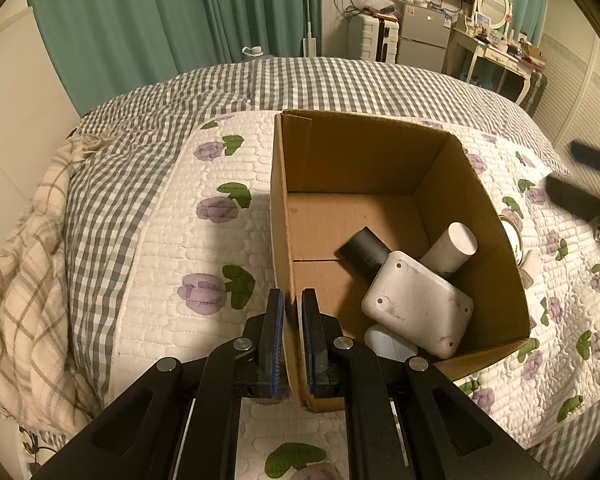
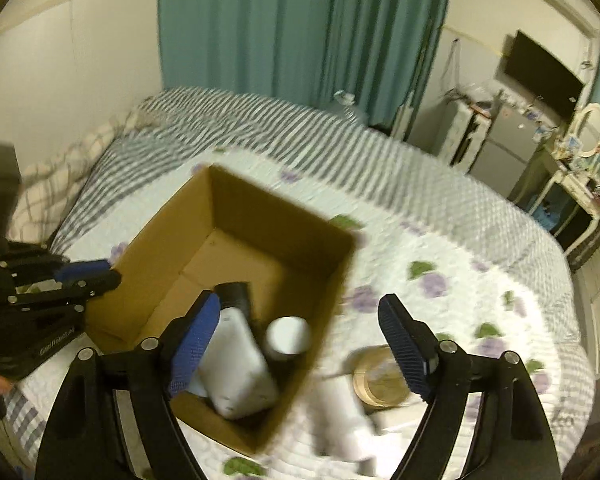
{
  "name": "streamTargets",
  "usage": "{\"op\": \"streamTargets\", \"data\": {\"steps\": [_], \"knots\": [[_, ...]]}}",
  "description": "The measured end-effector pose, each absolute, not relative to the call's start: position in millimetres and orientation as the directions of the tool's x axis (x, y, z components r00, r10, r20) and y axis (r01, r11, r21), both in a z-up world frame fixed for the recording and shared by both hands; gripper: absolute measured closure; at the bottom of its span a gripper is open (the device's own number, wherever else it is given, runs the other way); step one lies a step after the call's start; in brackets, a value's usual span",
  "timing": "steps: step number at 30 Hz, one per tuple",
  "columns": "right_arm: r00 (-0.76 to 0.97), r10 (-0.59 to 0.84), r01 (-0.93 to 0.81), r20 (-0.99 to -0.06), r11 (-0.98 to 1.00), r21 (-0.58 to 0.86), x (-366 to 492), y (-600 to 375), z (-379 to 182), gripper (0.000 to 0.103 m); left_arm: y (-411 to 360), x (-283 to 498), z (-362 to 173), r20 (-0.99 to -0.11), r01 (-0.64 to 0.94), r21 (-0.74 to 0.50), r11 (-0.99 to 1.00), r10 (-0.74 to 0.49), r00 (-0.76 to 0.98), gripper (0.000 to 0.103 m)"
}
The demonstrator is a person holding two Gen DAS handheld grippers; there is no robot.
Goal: Organize rigid objects
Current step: 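Move the right tool back and grasp the white cube charger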
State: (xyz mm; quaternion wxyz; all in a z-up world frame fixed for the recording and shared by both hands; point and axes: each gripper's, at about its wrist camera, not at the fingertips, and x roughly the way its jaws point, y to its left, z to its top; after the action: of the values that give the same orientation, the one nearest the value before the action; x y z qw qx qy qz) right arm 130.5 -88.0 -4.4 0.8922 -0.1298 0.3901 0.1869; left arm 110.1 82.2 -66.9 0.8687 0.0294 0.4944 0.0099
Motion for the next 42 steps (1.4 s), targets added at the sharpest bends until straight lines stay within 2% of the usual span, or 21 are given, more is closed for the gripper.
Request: {"op": "streamTargets", "data": {"steps": [5,9,17,23,28,36,38,42], "knots": [[0.682,0.166,-0.355,-0.713,0.927,-0.124,128,-138,18,0.013,80,110,-66,-0.858,0.006,0.074,0.997,0.061,0.51,0.095],[0.7,0.106,-0.288,-0.707,0.947,-0.143,121,-175,15,0.01,78,110,-66,-0.859,0.003,0.079,0.997,0.067,0.508,0.095],[0.63,0.071,-0.232,-0.773,0.968,-0.1,105,-224,-45,0.01,76,110,-67,-0.86,-0.001,0.093,0.996,0.081,0.504,0.095],[0.57,0.061,-0.275,-0.819,0.954,-0.12,98,-216,-97,0.01,74,109,-68,-0.858,-0.005,0.106,0.994,0.094,0.505,0.095],[0.537,0.081,-0.26,-0.84,0.963,-0.073,102,-218,-123,0.011,73,109,-68,-0.858,-0.004,0.108,0.994,0.096,0.505,0.095],[0.52,0.093,-0.245,-0.849,0.969,-0.043,112,-221,-135,0.019,73,109,-68,-0.857,-0.005,0.109,0.994,0.096,0.505,0.095],[0.513,0.1,-0.245,-0.853,0.969,-0.033,116,-221,-137,0.024,73,109,-68,-0.858,-0.005,0.108,0.994,0.096,0.505,0.095],[0.497,0.107,-0.247,-0.861,0.969,-0.022,123,-220,-142,0.025,73,109,-68,-0.858,-0.004,0.108,0.994,0.095,0.505,0.095]]}}
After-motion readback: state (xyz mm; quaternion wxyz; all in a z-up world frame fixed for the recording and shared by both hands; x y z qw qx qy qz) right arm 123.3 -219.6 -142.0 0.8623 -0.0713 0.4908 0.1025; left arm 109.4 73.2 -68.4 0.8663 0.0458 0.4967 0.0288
